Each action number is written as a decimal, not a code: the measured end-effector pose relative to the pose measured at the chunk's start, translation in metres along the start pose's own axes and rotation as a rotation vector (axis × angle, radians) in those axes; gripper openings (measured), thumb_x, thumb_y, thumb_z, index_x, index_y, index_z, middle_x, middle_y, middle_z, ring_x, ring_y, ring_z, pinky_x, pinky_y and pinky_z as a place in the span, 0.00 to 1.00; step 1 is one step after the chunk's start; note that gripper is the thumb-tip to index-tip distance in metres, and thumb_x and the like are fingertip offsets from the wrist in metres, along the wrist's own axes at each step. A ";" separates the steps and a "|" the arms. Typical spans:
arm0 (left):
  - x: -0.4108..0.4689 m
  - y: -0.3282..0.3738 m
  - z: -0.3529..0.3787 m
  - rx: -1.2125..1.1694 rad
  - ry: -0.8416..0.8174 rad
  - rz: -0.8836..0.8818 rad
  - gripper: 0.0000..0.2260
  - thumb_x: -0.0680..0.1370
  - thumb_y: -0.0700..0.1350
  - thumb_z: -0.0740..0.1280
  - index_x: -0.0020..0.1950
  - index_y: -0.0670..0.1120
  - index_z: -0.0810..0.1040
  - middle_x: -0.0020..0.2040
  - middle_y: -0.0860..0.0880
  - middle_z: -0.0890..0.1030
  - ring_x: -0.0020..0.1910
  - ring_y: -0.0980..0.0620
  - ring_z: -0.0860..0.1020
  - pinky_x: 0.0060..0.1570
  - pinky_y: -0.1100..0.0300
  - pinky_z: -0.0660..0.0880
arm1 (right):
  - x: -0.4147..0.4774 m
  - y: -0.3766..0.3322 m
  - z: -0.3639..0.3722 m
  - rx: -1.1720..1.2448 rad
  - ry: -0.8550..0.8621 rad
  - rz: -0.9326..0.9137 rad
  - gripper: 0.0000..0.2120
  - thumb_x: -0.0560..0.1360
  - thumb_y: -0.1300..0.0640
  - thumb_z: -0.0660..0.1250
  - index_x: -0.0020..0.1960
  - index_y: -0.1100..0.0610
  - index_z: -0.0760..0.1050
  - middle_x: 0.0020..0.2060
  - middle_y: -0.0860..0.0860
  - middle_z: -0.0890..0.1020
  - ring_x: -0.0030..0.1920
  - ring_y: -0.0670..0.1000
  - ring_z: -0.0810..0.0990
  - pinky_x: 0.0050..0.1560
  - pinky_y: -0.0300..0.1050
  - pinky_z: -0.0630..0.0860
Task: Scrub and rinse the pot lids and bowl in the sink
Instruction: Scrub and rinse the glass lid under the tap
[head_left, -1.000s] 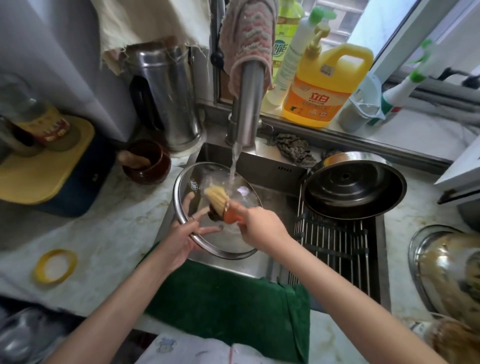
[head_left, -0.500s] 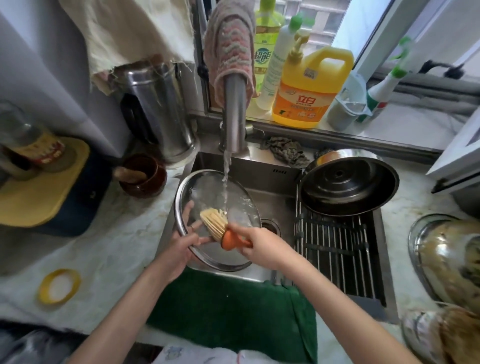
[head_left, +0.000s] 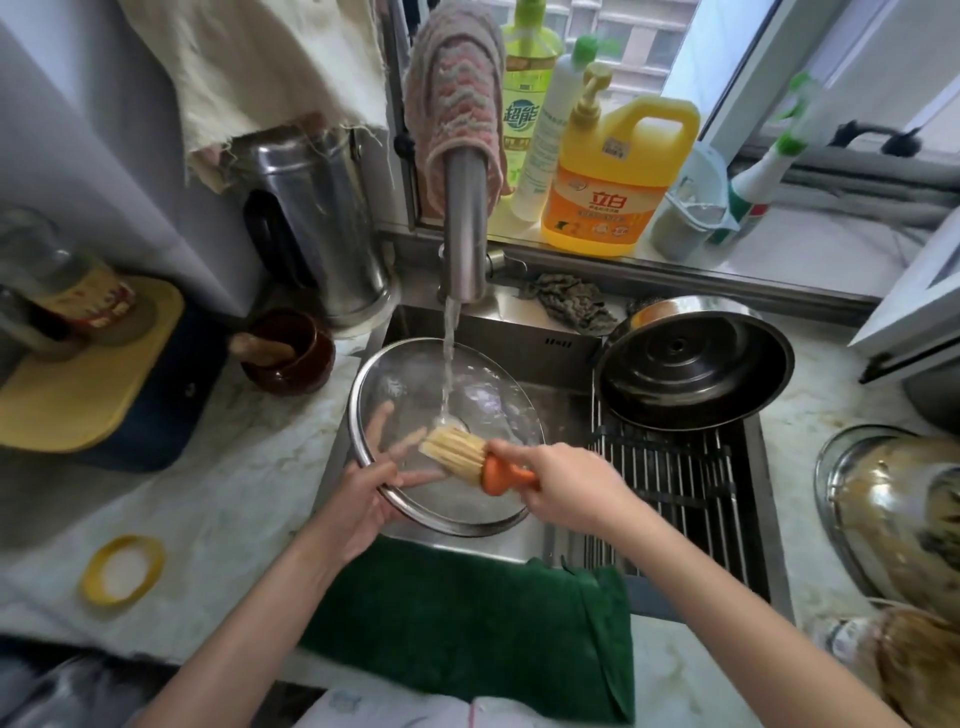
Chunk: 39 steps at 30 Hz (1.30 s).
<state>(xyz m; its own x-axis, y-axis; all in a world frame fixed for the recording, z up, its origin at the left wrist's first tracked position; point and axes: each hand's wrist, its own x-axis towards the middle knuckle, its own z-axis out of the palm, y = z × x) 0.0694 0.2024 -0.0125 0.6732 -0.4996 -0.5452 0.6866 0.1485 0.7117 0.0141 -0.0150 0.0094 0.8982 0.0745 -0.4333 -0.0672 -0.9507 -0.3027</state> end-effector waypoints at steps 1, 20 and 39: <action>-0.001 0.000 -0.002 -0.023 -0.009 -0.002 0.37 0.74 0.28 0.54 0.74 0.64 0.57 0.67 0.48 0.75 0.52 0.38 0.81 0.23 0.62 0.74 | 0.002 0.009 0.000 -0.050 0.017 0.071 0.31 0.75 0.56 0.60 0.74 0.37 0.57 0.53 0.52 0.81 0.48 0.55 0.81 0.43 0.45 0.74; -0.010 0.003 -0.007 -0.055 -0.068 -0.052 0.35 0.76 0.28 0.51 0.74 0.62 0.57 0.69 0.44 0.73 0.55 0.34 0.78 0.22 0.62 0.74 | 0.030 -0.011 -0.002 -0.168 0.188 0.132 0.29 0.73 0.60 0.62 0.72 0.49 0.61 0.51 0.53 0.81 0.49 0.59 0.81 0.41 0.46 0.70; -0.011 0.014 -0.003 0.083 -0.027 0.033 0.30 0.73 0.34 0.59 0.66 0.63 0.68 0.64 0.48 0.78 0.55 0.37 0.80 0.29 0.55 0.78 | 0.028 -0.043 -0.002 0.034 0.230 -0.186 0.29 0.76 0.58 0.60 0.75 0.44 0.59 0.47 0.54 0.82 0.43 0.57 0.81 0.41 0.48 0.77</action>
<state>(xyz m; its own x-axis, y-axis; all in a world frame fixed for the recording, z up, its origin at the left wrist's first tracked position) 0.0727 0.2126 0.0017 0.6869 -0.5186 -0.5090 0.6379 0.0948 0.7642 0.0427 0.0276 0.0123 0.9710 0.1729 -0.1653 0.0968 -0.9161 -0.3892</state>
